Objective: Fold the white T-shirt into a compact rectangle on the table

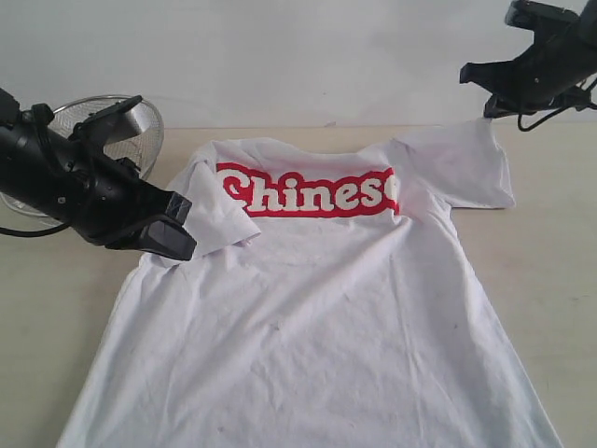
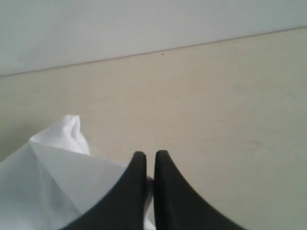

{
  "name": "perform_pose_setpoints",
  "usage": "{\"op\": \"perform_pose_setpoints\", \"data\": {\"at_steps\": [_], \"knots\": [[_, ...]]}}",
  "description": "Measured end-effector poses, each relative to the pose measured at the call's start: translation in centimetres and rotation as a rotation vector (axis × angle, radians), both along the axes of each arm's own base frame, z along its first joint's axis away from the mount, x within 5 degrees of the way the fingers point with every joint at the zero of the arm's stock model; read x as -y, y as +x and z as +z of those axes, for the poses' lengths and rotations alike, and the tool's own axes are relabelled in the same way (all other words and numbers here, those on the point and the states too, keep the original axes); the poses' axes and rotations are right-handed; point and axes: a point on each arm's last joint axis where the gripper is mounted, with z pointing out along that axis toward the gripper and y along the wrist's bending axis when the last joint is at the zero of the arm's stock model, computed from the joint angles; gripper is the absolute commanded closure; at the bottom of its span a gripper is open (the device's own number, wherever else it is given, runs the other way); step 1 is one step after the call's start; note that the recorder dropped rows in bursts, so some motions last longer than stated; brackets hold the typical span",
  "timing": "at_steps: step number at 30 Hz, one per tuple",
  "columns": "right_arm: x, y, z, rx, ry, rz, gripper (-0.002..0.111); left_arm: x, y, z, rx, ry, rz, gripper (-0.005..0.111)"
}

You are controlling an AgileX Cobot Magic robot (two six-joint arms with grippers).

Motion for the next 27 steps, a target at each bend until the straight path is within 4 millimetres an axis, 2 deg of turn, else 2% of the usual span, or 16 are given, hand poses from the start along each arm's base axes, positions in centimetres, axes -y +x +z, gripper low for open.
{"op": "perform_pose_setpoints", "data": {"at_steps": [1,4,9,11,14,20,24,27], "knots": [[0.7,0.2,-0.1,0.014,-0.007,-0.016,0.108,0.0,0.0,0.0,0.0,0.0,0.0,0.102],[1.2,0.6,-0.8,0.025,-0.015,-0.036,0.107,0.0,0.0,0.0,0.0,0.0,0.0,0.102],[1.5,0.8,-0.9,0.038,-0.044,-0.047,0.081,0.0,0.0,0.0,0.0,0.0,0.0,0.102],[1.2,0.8,-0.8,0.023,-0.006,-0.048,0.085,0.0,0.0,0.0,0.0,0.0,0.0,0.102],[0.1,0.6,-0.8,-0.014,0.042,0.011,0.108,0.0,0.0,0.0,0.0,0.0,0.0,0.102],[-3.5,0.6,-3.0,-0.126,0.09,0.14,0.108,0.0,0.0,0.0,0.002,0.002,0.0,0.102],[-4.4,0.7,-3.8,-0.142,0.095,0.156,0.108,0.0,0.0,0.0,0.002,0.002,0.0,0.102],[-4.4,0.8,-5.2,-0.158,0.096,0.15,0.108,0.0,0.0,0.0,0.002,0.002,0.0,0.102]]}}
